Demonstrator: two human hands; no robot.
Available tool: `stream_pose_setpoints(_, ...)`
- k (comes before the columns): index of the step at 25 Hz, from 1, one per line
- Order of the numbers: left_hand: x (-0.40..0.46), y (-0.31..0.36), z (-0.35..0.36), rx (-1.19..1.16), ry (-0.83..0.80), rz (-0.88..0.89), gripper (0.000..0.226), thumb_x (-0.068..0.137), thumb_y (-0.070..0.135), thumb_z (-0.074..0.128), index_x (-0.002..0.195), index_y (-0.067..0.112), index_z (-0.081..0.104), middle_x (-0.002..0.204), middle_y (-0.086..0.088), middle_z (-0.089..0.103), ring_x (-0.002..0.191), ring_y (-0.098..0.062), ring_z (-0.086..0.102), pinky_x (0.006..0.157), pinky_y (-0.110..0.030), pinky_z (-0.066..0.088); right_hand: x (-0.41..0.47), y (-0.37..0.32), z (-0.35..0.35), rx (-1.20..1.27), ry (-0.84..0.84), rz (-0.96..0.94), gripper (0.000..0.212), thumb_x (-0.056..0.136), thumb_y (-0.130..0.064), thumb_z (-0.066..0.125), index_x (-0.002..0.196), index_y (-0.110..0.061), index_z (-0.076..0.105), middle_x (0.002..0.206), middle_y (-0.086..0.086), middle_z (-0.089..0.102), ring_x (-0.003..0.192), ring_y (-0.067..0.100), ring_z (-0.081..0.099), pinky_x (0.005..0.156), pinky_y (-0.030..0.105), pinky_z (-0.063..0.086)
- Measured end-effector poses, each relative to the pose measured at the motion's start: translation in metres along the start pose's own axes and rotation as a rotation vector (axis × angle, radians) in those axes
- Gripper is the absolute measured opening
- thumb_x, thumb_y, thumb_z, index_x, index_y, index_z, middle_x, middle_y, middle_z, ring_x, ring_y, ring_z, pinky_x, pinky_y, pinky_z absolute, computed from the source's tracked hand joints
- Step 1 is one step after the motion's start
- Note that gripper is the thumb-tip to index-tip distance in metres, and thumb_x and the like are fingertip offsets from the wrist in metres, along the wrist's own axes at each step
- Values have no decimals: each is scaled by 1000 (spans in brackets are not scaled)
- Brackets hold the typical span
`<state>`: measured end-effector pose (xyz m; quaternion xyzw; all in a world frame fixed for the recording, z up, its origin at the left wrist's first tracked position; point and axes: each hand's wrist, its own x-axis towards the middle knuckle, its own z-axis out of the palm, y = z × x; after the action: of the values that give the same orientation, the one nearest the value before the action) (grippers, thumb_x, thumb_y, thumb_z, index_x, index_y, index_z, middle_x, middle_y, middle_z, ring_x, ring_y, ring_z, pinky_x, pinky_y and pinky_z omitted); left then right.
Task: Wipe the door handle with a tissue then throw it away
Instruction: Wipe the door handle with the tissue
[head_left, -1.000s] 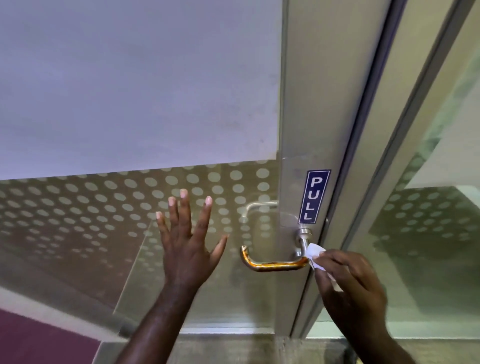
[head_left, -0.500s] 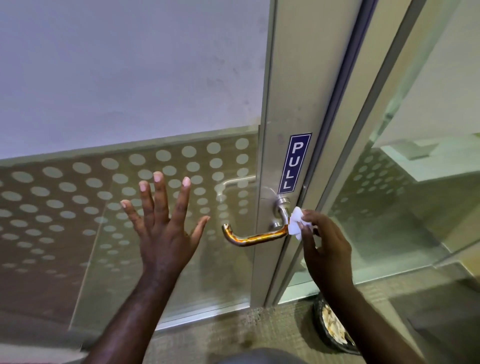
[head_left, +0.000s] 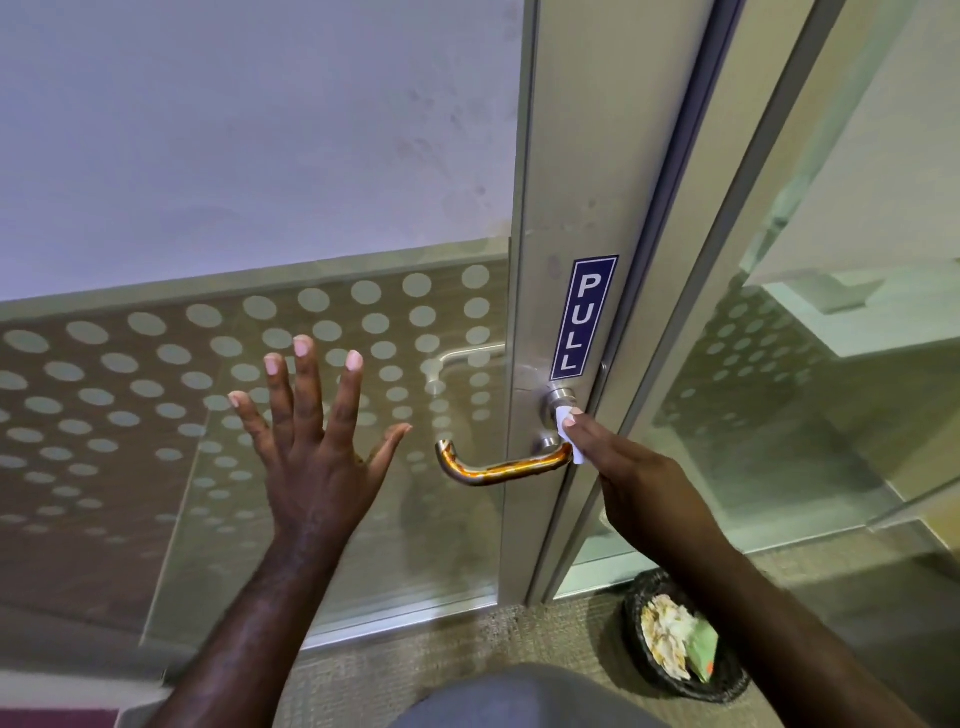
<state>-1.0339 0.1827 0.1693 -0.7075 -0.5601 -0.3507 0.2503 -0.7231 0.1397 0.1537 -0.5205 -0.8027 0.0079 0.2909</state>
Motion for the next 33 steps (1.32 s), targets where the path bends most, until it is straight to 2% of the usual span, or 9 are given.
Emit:
stream_pose_setpoints(4,0,1,-2,-10,-8,-3,108,80,55,72,155,34,-2,162,6,-19,150,-21,-12,115,-61,-1,8,10,-11,-4,-11,-165,62,75,11,72,130,-16,60,135,-1,59,109,18,66,74,37,61)
stream_pose_setpoints(8,0,1,-3,-2,-14,-11,107,81,57,70,154,35,-4,162,7,-21,150,-20,-14,116,-59,-3,10,12,-11,-25,1,-271,56,74,5,78,126,-10,63,130,3,63,106,16,66,81,29,57)
stream_pose_setpoints(12,1,2,-2,0,-14,-19,106,81,58,69,154,35,-4,162,8,-21,150,-20,-14,116,-59,-2,2,6,2,-37,86,-194,51,79,1,75,128,-6,61,132,8,62,97,22,68,80,33,57)
stream_pose_setpoints(15,0,1,-2,-3,-11,-19,108,80,57,71,154,35,-4,162,8,-20,149,-19,-14,116,-58,-3,-6,-8,14,-16,208,-134,33,90,-8,63,122,-1,64,127,14,63,109,23,65,89,35,55)
stream_pose_setpoints(20,0,0,0,-11,-6,-9,108,81,58,71,154,35,-6,162,8,-21,149,-19,-14,116,-58,-3,-14,-35,34,86,272,-3,28,96,-12,57,119,3,64,123,15,63,117,24,61,91,40,54)
stream_pose_setpoints(24,-1,-1,1,-21,-3,-5,106,82,59,69,154,35,-5,162,8,-21,149,-19,-15,116,-57,-4,-15,-50,43,104,244,13,31,96,-10,59,124,2,61,127,16,61,122,24,58,95,42,52)
stream_pose_setpoints(27,-1,-2,2,-33,-6,-3,106,82,59,69,154,35,-6,161,8,-21,149,-18,-15,115,-58,-3,-13,-65,50,34,190,-55,42,92,-3,63,133,0,53,135,13,56,124,24,55,98,39,48)
stream_pose_setpoints(30,-2,-4,3,-40,-5,-3,108,81,58,71,154,36,-6,162,8,-21,149,-18,-15,115,-59,-3,-13,-67,44,-78,142,-81,57,88,4,64,141,-8,47,146,0,48,109,24,59,93,35,45)
stream_pose_setpoints(33,-3,-5,3,-37,5,2,107,81,59,70,154,35,-4,162,8,-19,149,-19,-14,116,-58,-3,-11,-47,30,-200,150,-69,57,88,-5,66,140,-19,49,144,-9,50,106,24,58,90,38,45)
